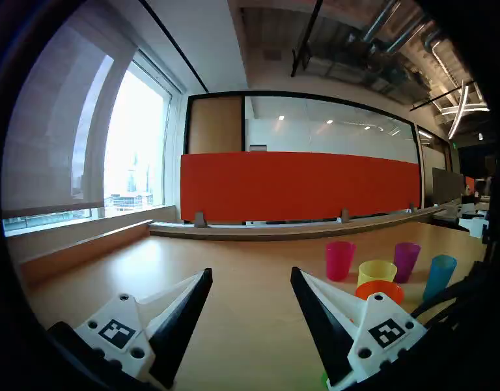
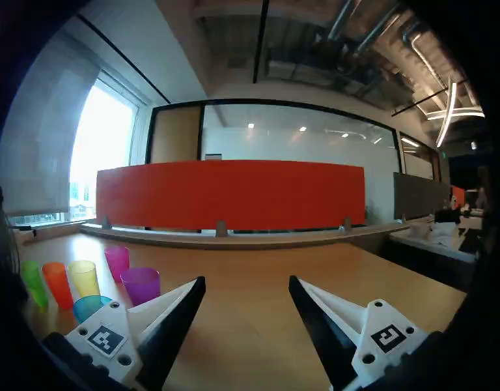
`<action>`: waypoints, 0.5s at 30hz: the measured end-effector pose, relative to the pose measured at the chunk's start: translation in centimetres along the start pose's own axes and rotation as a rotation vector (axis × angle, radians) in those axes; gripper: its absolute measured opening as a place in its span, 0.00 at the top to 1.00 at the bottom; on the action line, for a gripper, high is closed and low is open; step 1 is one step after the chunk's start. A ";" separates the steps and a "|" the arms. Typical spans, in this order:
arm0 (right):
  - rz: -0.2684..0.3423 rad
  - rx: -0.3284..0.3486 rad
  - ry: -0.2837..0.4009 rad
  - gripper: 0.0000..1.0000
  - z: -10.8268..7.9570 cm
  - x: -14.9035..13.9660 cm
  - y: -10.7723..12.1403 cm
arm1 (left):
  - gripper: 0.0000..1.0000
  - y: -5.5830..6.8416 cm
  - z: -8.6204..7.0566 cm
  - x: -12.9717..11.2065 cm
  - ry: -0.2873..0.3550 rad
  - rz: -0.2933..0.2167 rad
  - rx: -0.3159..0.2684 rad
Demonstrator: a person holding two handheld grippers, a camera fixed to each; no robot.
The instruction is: Pour water
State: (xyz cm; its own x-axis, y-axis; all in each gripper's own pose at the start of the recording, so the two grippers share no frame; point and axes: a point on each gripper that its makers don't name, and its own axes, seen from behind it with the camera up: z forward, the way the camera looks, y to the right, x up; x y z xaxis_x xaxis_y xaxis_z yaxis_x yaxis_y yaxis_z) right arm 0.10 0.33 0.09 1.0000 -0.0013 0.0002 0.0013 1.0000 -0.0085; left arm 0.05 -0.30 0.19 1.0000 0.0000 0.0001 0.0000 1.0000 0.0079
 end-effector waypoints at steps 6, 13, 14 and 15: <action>0.000 0.000 0.000 0.00 0.0 0.0 0.0 | 0.11 0.0 0.0 0.0 0.000 0.000 0.000; 0.000 0.000 0.000 0.01 0.0 0.0 0.0 | 0.12 0.0 0.0 0.0 0.000 0.000 0.000; 0.000 0.000 0.000 0.01 0.0 0.0 0.0 | 0.12 0.0 0.0 0.0 0.000 0.000 0.000; 0.000 0.000 0.000 0.00 0.0 0.0 0.0 | 0.12 0.0 0.0 0.0 0.000 0.000 0.000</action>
State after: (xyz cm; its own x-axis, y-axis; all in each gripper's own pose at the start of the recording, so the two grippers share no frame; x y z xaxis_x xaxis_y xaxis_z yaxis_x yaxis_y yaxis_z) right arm 0.09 0.33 0.13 1.0000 -0.0013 0.0003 0.0013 1.0000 -0.0086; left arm 0.03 -0.33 0.18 1.0000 -0.0003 0.0002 0.0003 1.0000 0.0081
